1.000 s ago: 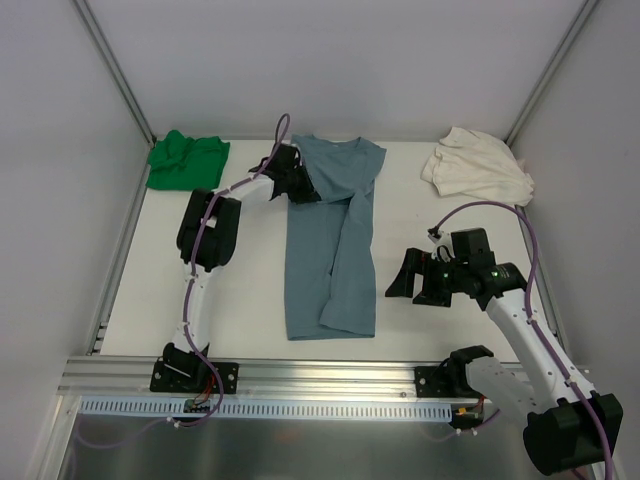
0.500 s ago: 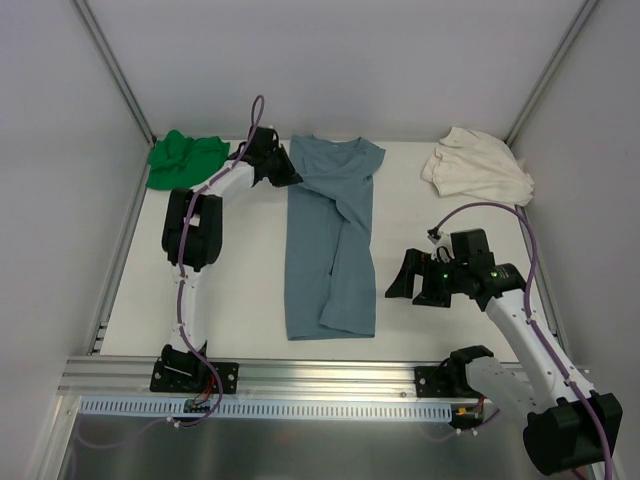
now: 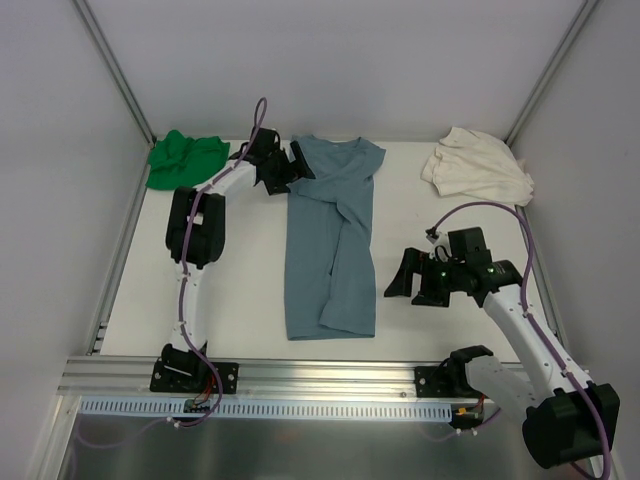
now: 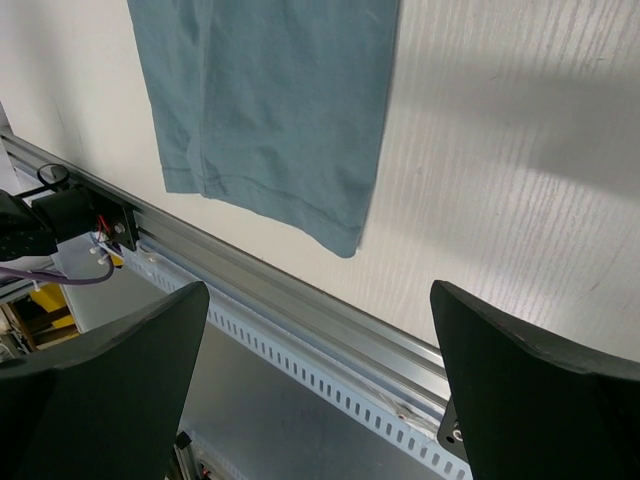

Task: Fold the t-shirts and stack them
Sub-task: Rotate the tshirt 90 degrees

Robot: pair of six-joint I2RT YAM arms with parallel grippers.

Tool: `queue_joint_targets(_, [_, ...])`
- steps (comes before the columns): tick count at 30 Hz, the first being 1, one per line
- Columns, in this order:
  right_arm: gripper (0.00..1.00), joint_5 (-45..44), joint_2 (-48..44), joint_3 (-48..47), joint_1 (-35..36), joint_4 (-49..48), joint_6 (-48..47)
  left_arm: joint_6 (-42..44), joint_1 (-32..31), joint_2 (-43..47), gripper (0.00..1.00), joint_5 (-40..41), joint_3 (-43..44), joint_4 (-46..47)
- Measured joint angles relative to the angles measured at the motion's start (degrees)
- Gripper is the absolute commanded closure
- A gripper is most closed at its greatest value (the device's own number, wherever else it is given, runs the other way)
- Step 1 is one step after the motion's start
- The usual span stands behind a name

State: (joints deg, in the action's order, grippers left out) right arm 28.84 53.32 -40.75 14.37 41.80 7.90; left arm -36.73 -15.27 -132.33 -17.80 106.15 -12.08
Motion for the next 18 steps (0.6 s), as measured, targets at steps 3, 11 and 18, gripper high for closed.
queue_joint_targets(3, [0.01,0.72,0.0,0.02,0.13,-1.38,0.92,0.28,0.0,2.99,0.01,-1.36,-5.53,-0.81])
queue_joint_targets(11, [0.0,2.14,2.47,2.23,5.66,-9.14,6.32,4.11,-5.57,25.27,0.01,-4.33,-24.15,-6.45])
queue_joint_targets(18, [0.0,1.95,0.61,4.13,5.81,-10.01,8.35,2.36,-22.84,44.81,0.18,-4.9,-42.88,-4.5])
